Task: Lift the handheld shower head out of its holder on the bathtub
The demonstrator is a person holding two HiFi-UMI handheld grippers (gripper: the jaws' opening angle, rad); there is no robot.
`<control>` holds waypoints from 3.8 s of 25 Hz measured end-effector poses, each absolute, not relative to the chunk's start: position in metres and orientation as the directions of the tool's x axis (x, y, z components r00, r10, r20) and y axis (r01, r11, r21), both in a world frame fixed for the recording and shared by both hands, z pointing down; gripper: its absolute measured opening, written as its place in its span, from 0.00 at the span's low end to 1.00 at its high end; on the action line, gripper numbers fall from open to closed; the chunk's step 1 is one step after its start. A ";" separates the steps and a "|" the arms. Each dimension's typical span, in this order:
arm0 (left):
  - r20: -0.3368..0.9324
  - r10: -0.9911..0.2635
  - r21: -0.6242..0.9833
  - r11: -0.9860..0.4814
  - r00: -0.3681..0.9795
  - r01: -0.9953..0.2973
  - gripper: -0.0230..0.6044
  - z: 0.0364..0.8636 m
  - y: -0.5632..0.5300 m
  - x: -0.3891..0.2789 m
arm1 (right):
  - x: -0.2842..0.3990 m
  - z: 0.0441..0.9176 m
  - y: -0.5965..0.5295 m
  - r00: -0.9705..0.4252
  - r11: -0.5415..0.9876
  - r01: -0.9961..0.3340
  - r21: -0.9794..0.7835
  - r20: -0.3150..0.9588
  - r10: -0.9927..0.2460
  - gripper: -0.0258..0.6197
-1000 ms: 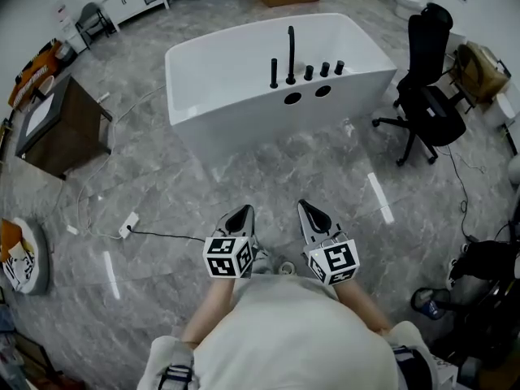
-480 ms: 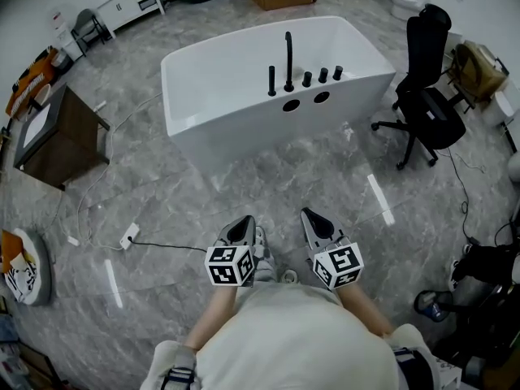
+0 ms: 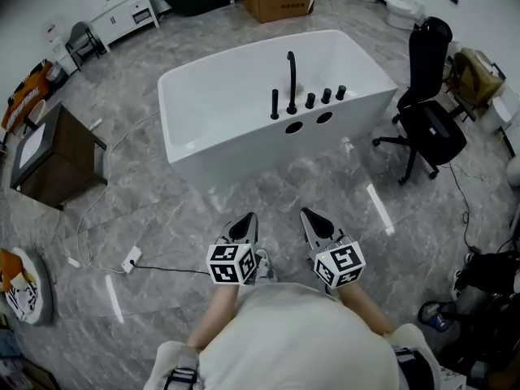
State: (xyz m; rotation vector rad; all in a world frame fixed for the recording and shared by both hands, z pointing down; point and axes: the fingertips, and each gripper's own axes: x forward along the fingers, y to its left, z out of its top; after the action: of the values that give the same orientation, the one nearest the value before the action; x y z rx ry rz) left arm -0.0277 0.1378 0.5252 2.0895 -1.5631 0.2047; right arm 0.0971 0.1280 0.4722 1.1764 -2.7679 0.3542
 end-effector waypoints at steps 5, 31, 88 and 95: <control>0.421 -0.841 0.327 -0.210 0.341 -0.921 0.07 0.529 0.106 -0.046 | 0.078 0.465 0.091 -0.675 0.655 -0.738 -0.163 0.180 -0.715 0.07; 0.447 -0.783 0.364 -0.282 0.432 -0.888 0.07 0.553 0.010 -0.126 | -0.001 0.477 -0.004 -0.587 0.559 -0.810 -0.180 0.210 -0.782 0.07; 0.530 -0.812 0.416 -0.003 0.246 -0.909 0.07 0.593 -0.283 -0.093 | 0.002 0.629 -0.389 -0.709 0.728 -0.664 -0.169 0.450 -0.542 0.36; 0.575 -0.785 0.437 0.059 0.229 -0.897 0.07 0.616 -0.276 -0.107 | -0.019 0.695 -0.417 -0.654 0.713 -0.685 -0.148 0.555 -0.514 0.37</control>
State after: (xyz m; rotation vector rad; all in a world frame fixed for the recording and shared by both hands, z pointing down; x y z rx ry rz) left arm -0.1067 -0.2764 0.6164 1.7369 -1.5702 0.1851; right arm -0.0191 -0.4170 0.6953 0.9167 -2.4357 0.4781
